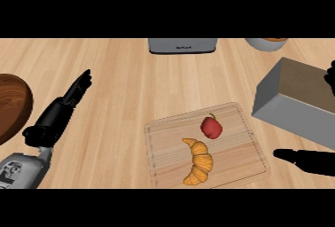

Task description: Pick the croissant from the cutting board and place it in the cardboard box

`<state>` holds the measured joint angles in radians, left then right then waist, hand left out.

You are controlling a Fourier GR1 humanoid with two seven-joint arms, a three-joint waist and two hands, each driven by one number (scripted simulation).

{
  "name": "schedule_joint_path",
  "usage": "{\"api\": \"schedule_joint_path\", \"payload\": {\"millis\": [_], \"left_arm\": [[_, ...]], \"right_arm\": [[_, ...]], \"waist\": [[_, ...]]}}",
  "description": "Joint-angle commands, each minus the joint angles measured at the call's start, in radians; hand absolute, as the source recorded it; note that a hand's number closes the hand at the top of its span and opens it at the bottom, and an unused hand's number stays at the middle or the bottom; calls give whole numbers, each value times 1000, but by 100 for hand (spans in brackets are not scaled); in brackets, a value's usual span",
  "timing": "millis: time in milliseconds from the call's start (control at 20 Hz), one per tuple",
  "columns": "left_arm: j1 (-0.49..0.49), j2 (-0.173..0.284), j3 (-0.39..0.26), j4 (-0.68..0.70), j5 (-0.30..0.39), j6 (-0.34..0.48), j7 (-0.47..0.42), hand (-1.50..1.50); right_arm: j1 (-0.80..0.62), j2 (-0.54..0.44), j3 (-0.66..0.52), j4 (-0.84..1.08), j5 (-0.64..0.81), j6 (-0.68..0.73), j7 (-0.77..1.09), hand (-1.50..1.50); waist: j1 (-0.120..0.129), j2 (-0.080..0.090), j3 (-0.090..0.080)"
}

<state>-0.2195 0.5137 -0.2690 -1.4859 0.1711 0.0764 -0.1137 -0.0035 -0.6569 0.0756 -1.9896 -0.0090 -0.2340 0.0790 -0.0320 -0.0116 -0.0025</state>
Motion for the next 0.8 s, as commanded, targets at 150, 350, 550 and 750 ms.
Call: {"api": "schedule_joint_path", "payload": {"millis": [150, 350, 550, 750], "left_arm": [[-43, -15, 18, 36, -27, -15, -3, 0], [-17, 35, 50, -68, -12, -55, 35, 0], [-30, 12, 38, -29, -18, -61, 23, 0], [-55, -16, 17, -1, -46, -57, 16, 0]], "right_arm": [[143, -73, 125, -123, 260, 44, -116, -150], [137, -96, 199, -190, 400, 82, 0, -150], [143, -209, 271, -273, 483, 234, 200, -150], [7, -229, 397, -308, 544, 404, 389, -150]], "waist": [[13, 10, 2], [34, 8, 2], [30, 8, 0], [52, 16, -2]]}}
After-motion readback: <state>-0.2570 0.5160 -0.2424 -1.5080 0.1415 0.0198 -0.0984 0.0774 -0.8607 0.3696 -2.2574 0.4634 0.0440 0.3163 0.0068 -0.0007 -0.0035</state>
